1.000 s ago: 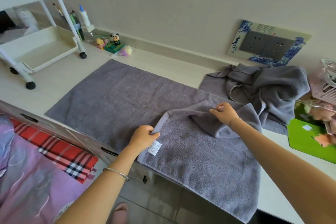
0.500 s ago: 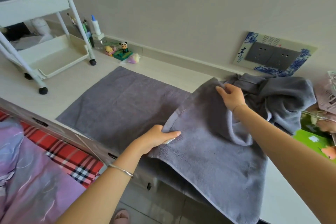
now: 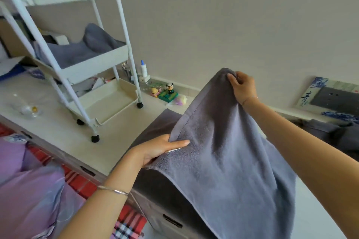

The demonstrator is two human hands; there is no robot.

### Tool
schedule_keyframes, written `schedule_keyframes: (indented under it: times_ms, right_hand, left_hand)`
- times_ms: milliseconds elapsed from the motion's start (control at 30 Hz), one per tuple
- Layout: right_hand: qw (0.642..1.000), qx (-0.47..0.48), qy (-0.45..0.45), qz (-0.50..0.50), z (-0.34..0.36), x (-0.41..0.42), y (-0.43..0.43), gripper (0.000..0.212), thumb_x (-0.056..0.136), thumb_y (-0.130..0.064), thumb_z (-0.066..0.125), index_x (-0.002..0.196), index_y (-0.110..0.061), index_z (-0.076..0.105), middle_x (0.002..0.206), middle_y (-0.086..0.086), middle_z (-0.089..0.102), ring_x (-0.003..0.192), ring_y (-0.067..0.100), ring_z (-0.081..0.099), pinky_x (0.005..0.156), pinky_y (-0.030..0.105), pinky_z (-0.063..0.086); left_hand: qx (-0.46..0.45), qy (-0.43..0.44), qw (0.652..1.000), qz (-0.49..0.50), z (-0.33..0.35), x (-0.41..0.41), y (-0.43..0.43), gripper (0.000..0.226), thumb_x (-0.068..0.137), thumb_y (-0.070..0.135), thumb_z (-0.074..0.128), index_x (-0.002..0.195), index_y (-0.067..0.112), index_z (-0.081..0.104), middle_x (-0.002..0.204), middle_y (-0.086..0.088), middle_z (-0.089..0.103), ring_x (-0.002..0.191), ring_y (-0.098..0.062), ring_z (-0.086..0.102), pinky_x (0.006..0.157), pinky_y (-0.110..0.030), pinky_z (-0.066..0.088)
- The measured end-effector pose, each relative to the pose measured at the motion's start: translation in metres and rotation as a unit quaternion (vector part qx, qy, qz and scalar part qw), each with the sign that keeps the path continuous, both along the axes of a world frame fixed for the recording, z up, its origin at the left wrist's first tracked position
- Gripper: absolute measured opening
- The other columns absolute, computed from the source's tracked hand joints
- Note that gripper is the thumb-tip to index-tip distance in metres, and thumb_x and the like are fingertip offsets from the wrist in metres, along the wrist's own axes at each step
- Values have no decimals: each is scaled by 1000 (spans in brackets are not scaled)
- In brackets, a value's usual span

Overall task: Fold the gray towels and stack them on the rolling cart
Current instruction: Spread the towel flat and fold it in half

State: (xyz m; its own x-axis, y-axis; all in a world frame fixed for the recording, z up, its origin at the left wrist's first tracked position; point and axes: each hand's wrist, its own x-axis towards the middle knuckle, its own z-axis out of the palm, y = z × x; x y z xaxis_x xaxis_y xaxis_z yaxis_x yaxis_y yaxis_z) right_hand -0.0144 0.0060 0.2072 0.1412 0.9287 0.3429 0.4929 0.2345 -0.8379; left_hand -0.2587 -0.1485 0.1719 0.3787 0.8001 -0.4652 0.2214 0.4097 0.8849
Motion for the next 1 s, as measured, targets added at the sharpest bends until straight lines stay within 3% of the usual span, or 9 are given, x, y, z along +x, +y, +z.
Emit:
schedule_keyframes:
  times_ms: [133, 233, 333, 433, 500, 633, 800, 900, 1000]
  right_hand:
    - [999, -30, -8, 14, -27, -69, 35, 29, 94, -19, 54, 67, -10, 48, 64, 8, 37, 64, 14, 32, 49, 19, 26]
    - [998, -63, -22, 19, -63, -113, 54, 28, 94, -22, 54, 68, -12, 49, 64, 6, 45, 66, 17, 39, 56, 30, 29]
    - [992, -105, -66, 16, -111, -147, 70, 26, 95, -27, 52, 74, -12, 55, 71, 11, 57, 71, 26, 51, 61, 31, 31]
    - [978, -172, -117, 20, -164, -167, 78, 26, 97, -27, 46, 96, -9, 65, 98, 17, 66, 91, 33, 58, 70, 30, 36]
    - [968, -209, -139, 12, -189, -172, 80, 26, 98, -27, 43, 101, -10, 63, 103, 17, 66, 88, 31, 56, 71, 30, 38]
    - [962, -222, -160, 0, -207, -169, 86, 24, 96, -30, 49, 104, -13, 63, 99, 12, 65, 84, 26, 53, 73, 32, 42]
    - [959, -247, -137, -12, -211, -163, 100, 19, 87, -35, 63, 97, -19, 66, 94, 3, 63, 90, 24, 57, 83, 35, 48]
    - [957, -255, -139, -7, -215, -165, 116, 14, 88, -21, 61, 98, -12, 68, 98, 10, 66, 92, 28, 58, 82, 34, 47]
    - [950, -272, -147, -34, -220, -167, 124, 17, 90, -18, 59, 102, -9, 67, 106, 14, 65, 95, 30, 57, 82, 33, 45]
  left_hand:
    - [-9, 17, 1000, 12, -15, -70, 21, 40, 84, 35, 65, 120, 17, 61, 112, 0, 70, 103, -15, 66, 91, -27, 51]
    - [-27, 19, 999, 40, -37, -117, 32, 32, 88, 32, 64, 116, 18, 63, 111, -3, 70, 102, -18, 67, 86, -25, 53]
    - [5, 144, 986, 80, -88, -150, 49, 37, 77, 47, 73, 93, 14, 67, 95, -2, 72, 85, -15, 68, 80, -24, 51]
    - [28, 212, 973, 88, -141, -162, 62, 12, 80, 31, 72, 84, 22, 66, 77, 9, 68, 71, -3, 63, 68, -18, 48]
    - [55, 248, 963, 87, -164, -165, 67, 7, 83, 28, 70, 85, 25, 64, 77, 10, 67, 70, -2, 62, 64, -17, 47]
    - [104, 338, 926, 130, -184, -169, 77, 27, 84, 43, 64, 78, 17, 56, 74, 6, 63, 74, -15, 62, 68, -30, 46]
    - [153, 366, 907, 138, -193, -164, 92, 29, 91, 45, 54, 92, 17, 49, 91, 3, 57, 90, -19, 59, 77, -30, 44]
    - [171, 388, 896, 130, -200, -161, 102, 33, 92, 43, 53, 111, 16, 55, 106, 0, 64, 100, -20, 60, 77, -28, 43]
    - [209, 438, 866, 121, -197, -154, 107, 35, 93, 42, 51, 121, 21, 48, 112, 3, 61, 104, -18, 58, 80, -27, 43]
